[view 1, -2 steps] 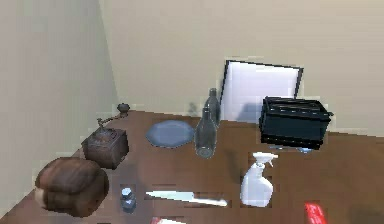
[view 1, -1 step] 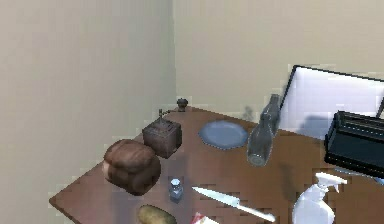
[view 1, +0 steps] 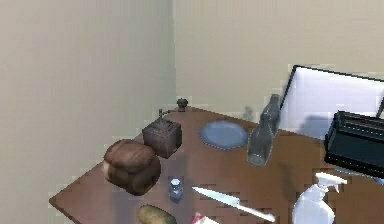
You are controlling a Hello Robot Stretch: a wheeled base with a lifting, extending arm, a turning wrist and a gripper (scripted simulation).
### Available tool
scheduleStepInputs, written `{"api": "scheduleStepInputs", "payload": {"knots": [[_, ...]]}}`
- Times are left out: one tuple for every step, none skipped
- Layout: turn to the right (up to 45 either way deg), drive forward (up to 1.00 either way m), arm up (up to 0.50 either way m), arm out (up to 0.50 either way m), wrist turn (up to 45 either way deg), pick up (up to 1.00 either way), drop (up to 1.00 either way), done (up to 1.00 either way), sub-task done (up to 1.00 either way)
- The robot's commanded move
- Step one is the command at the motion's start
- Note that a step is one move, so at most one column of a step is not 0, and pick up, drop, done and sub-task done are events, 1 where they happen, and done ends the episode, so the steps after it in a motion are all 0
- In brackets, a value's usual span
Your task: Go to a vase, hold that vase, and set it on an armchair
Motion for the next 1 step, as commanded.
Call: {"api": "scheduleStepInputs", "payload": {"knots": [[0.0,0.0,0.38,0.0,0.0,0.0,0.0,0.0,0.0]]}}
